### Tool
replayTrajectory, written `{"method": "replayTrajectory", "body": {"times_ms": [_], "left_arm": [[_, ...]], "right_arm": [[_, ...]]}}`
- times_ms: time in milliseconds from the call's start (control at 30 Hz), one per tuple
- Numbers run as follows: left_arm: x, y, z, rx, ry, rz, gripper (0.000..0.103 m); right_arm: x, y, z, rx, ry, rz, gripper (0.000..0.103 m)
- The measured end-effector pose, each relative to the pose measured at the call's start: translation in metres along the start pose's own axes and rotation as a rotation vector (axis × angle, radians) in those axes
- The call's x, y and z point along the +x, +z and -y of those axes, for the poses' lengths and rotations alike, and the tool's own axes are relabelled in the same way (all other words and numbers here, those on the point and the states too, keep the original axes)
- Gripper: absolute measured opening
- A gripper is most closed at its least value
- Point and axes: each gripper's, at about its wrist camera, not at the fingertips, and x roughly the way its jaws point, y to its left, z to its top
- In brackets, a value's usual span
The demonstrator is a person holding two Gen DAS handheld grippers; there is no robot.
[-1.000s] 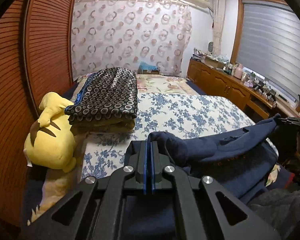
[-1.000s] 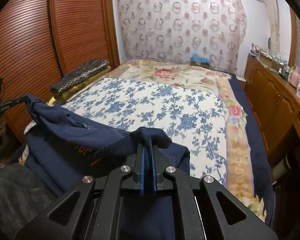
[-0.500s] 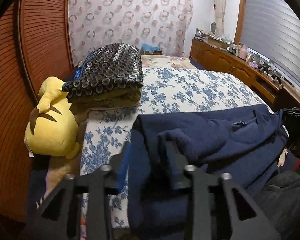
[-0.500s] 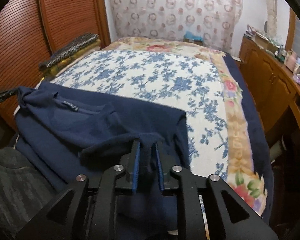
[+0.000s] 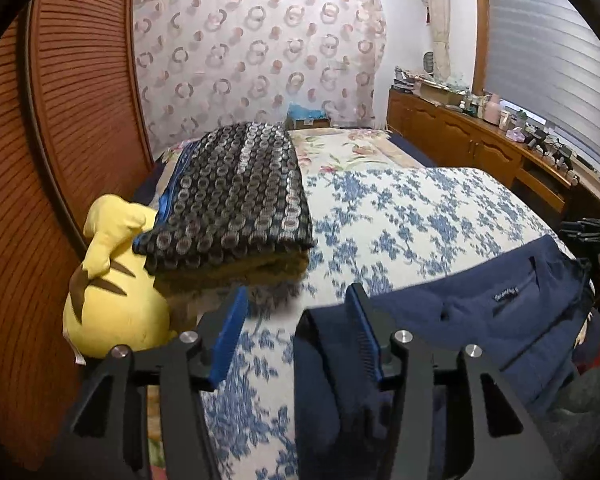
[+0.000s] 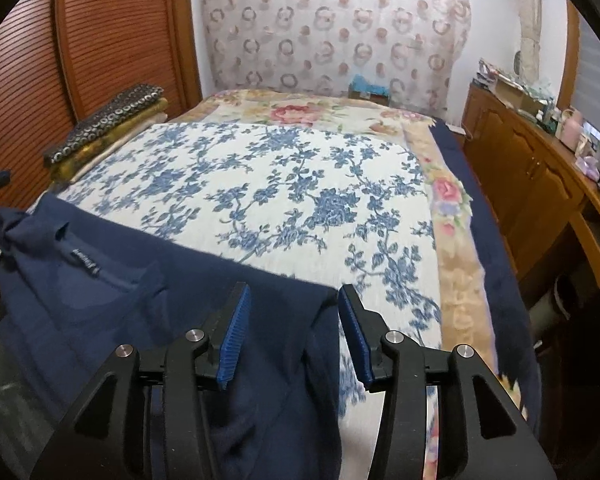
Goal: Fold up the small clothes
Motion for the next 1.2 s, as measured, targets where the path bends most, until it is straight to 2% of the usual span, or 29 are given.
{"method": "replayTrajectory", "body": {"times_ms": [100, 267, 433, 633, 767, 833, 1100, 1200], "left_arm": [[0.01, 0.006, 0.002, 0.006, -0.014, -0.01, 0.05], [0.042, 0.004, 0.008, 0.023, -0.04, -0.081, 0.05], [0.075, -0.001, 0.003, 0.025, -0.022, -0.141, 0.05], [0.089, -0.015, 0.004, 0.027, -0.064, -0.2, 0.05], [0.098, -0.025, 0.002, 0.026, -0.044, -0.248, 0.05], [0.097, -0.027, 0.0, 0.012, -0.055, -0.246, 0.05], [0.095, -0.031, -0.001, -0.008, -0.067, -0.241, 0.05], [0.094, -0.033, 0.002, 0.014, -0.087, -0.232, 0.038]], "right_arm": [[0.012, 0.002, 0.0, -0.009, 0.004, -0.016, 0.047], [0.03, 0.003, -0.002, -0.02, 0.006, -0.053, 0.054], [0.042, 0.002, 0.002, -0.017, -0.006, -0.076, 0.056], [0.05, 0.001, 0.004, -0.009, -0.017, -0.086, 0.06], [0.052, 0.0, 0.006, -0.005, -0.025, -0.085, 0.065], [0.054, 0.001, 0.008, 0.007, -0.033, -0.087, 0.072], [0.057, -0.001, 0.013, 0.033, 0.007, -0.102, 0.076], [0.056, -0.002, 0.01, 0.014, 0.023, -0.101, 0.075]]}}
